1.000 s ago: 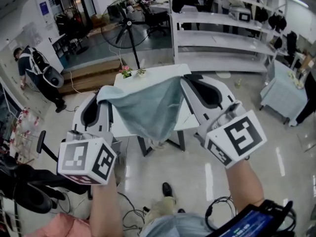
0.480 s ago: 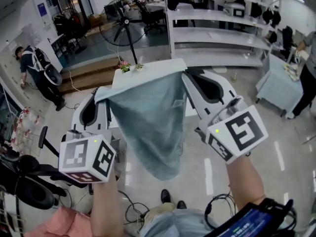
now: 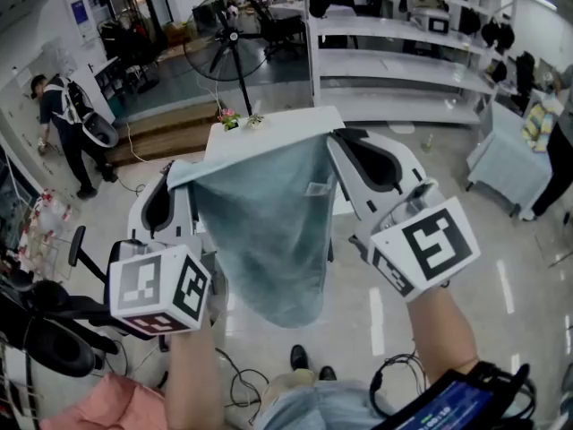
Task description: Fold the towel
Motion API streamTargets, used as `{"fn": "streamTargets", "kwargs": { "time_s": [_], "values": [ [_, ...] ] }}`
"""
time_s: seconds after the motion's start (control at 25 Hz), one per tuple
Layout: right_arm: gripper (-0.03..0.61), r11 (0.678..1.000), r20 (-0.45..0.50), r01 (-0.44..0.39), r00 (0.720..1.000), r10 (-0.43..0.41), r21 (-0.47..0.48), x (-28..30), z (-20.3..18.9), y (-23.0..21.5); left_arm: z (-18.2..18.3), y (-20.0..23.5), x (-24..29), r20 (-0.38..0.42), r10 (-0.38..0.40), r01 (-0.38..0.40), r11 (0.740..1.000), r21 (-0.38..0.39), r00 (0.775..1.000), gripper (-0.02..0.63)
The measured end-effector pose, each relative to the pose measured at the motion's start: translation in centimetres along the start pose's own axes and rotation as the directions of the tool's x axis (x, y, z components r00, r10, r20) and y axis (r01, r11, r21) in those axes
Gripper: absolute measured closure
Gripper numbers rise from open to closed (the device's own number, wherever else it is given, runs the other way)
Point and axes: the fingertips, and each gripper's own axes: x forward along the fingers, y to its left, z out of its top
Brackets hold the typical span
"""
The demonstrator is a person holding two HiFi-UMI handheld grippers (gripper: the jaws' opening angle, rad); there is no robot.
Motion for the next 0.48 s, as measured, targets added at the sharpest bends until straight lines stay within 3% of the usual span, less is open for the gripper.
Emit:
{"fn": "streamTargets", "kwargs": {
  "time_s": [0.48],
  "values": [
    [0.555,1.0,-0.042,0.018,0.999,-0.018,0.004,5.9,-5.6,-2.4,-5.1,1.9,6.5,-0.037,-0.027,0.026,1.0,-0.009,0.999,0.598]
  ]
}}
